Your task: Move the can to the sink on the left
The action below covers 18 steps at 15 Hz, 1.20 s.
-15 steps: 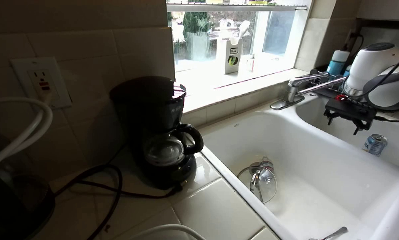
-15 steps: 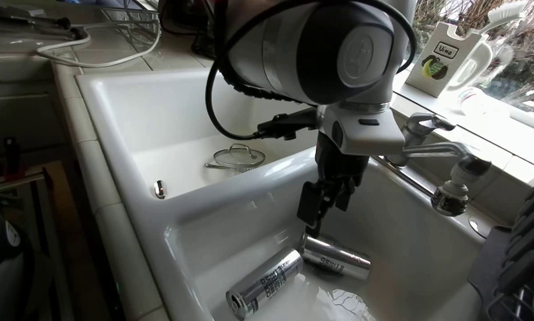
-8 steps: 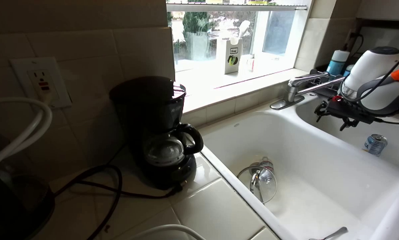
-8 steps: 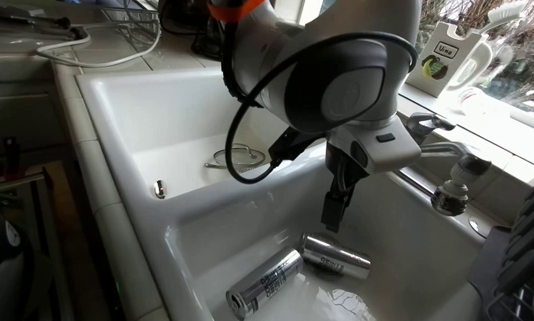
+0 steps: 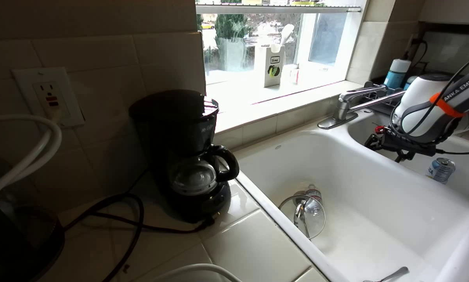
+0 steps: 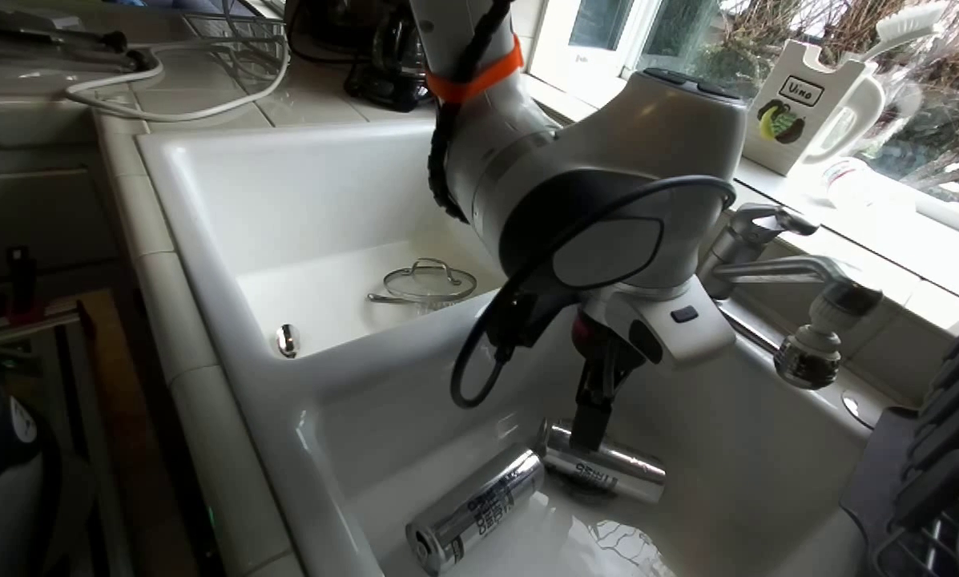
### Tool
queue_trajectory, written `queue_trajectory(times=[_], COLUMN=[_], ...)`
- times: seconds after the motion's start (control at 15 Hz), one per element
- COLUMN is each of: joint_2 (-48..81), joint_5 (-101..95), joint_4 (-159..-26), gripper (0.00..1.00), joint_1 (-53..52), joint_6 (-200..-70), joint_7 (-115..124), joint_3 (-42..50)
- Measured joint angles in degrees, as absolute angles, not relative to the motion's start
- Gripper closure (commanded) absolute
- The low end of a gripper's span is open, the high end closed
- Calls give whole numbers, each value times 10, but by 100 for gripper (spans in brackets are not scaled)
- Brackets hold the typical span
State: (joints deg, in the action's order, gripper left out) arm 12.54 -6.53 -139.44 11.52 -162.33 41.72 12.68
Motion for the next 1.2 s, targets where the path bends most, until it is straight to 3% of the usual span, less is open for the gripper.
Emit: queue_trajectory(times=[0.27, 1.2], joint_2=[155, 169], joint_5=[-92, 40], joint_4=[-1370, -1368], gripper=[0, 0], joint_1=[96, 90], joint_6=[-1632, -1629], joint_7=[438, 300], joint_3=[166, 139])
